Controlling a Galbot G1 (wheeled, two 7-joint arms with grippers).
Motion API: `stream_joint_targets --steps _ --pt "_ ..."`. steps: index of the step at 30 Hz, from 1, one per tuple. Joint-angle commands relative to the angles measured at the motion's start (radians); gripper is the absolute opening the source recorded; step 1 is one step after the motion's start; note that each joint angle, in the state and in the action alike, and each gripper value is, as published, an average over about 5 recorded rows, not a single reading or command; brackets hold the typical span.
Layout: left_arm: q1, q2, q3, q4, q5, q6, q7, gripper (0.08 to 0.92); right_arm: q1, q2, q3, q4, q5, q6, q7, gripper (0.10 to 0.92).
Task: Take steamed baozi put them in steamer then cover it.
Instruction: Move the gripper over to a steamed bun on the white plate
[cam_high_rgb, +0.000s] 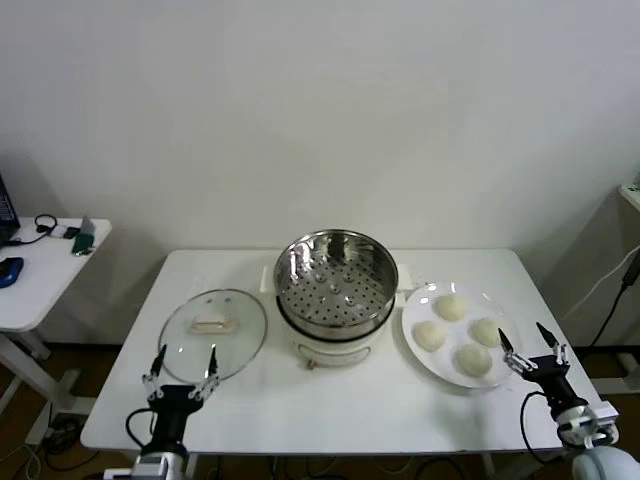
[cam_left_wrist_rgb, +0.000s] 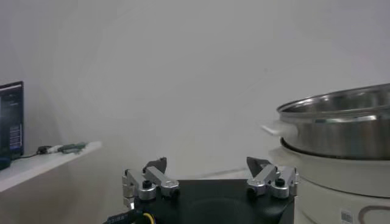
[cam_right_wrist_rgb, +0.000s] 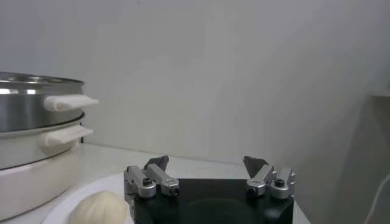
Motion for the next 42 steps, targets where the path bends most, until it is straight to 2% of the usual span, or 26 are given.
stream_joint_targets --steps 1,7,12,17,21,26,31,42 --pt "0.0 0.0 0.002 -0.002 0.007 0.005 -0.004 0.823 0.02 -0.019 0.004 0.003 -0.027 -0.01 -0.032 0.823" --pt "-0.013 0.011 0.009 -0.002 0.015 0.014 -0.008 0.823 0.134 -0.176 -0.051 -0.025 -0.167 -0.138 -0.222 0.823" --pt "-0.026 0.019 0.014 0.001 0.013 0.019 -0.009 0.823 0.313 -0.359 -0.205 -0.119 -0.236 -0.223 -0.418 0.823" --pt "-0.035 0.031 0.014 0.009 0.009 0.021 -0.009 0.823 0.609 -0.466 -0.466 -0.264 -0.334 -0.263 -0.676 0.823" --pt "-0.042 0.042 0.007 0.012 -0.001 0.03 -0.008 0.823 0.894 -0.501 -0.751 -0.38 -0.396 -0.277 -0.784 0.823" --pt "-0.059 0.053 -0.001 0.027 -0.014 0.043 -0.007 0.823 1.255 -0.487 -1.134 -0.525 -0.433 -0.26 -0.827 0.823" --pt "-0.073 0.058 -0.002 0.037 -0.017 0.054 -0.006 0.823 1.476 -0.401 -1.412 -0.668 -0.433 -0.238 -0.838 0.823" --pt "-0.093 0.081 -0.017 0.036 -0.028 0.078 -0.007 0.823 1.597 -0.167 -1.652 -0.878 -0.433 -0.207 -0.848 0.823"
